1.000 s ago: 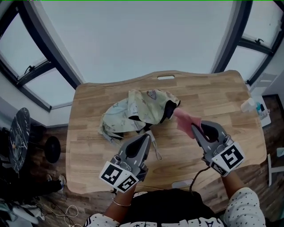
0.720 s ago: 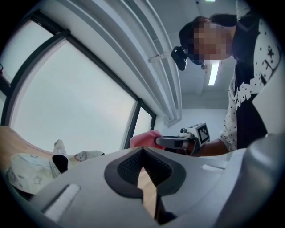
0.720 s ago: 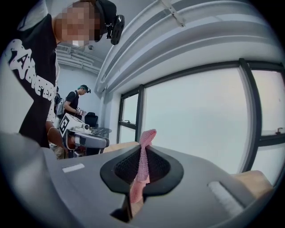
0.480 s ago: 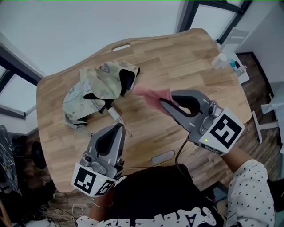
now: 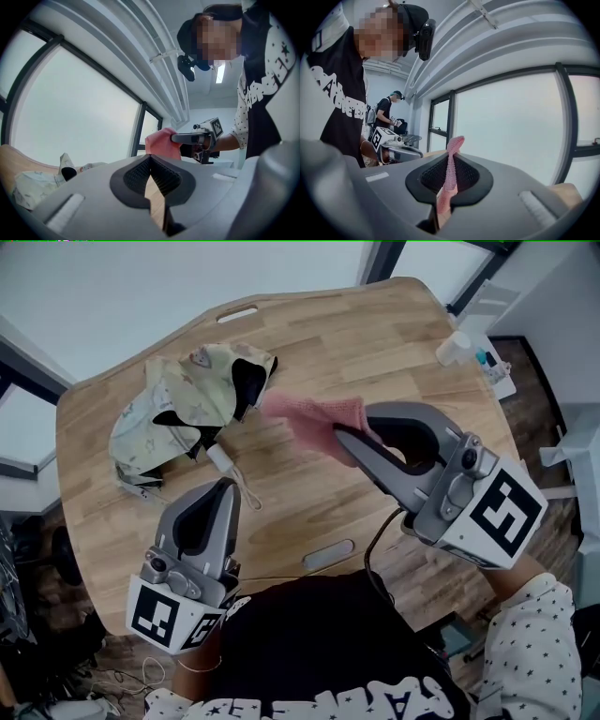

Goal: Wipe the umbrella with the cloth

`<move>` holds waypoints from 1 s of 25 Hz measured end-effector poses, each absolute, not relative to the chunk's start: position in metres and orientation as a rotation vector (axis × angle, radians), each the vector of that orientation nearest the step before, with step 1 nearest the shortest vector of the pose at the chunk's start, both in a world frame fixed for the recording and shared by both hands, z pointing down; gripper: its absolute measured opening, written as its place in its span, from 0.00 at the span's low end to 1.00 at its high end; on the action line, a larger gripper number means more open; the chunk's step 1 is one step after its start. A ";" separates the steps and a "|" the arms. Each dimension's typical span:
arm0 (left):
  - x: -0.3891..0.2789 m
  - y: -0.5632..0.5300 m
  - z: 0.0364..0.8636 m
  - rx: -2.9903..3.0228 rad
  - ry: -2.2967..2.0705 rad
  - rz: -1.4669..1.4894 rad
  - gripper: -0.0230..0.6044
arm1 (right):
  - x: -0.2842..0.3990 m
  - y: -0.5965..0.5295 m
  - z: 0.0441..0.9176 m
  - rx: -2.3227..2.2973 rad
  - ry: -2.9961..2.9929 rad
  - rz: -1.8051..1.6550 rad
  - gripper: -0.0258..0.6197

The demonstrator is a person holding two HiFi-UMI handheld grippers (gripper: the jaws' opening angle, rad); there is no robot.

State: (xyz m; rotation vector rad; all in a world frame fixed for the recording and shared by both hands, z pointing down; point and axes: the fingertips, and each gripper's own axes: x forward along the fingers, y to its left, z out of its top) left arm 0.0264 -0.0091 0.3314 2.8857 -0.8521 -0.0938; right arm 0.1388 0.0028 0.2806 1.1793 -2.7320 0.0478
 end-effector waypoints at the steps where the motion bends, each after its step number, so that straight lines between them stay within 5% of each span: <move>1: 0.027 -0.009 0.331 2.886 -0.850 -0.097 0.03 | 0.139 0.001 0.280 1.190 -2.726 0.048 0.08; 25: 0.008 -0.019 0.320 2.874 -0.940 -0.134 0.03 | 0.112 -0.005 0.284 1.267 -2.776 0.072 0.08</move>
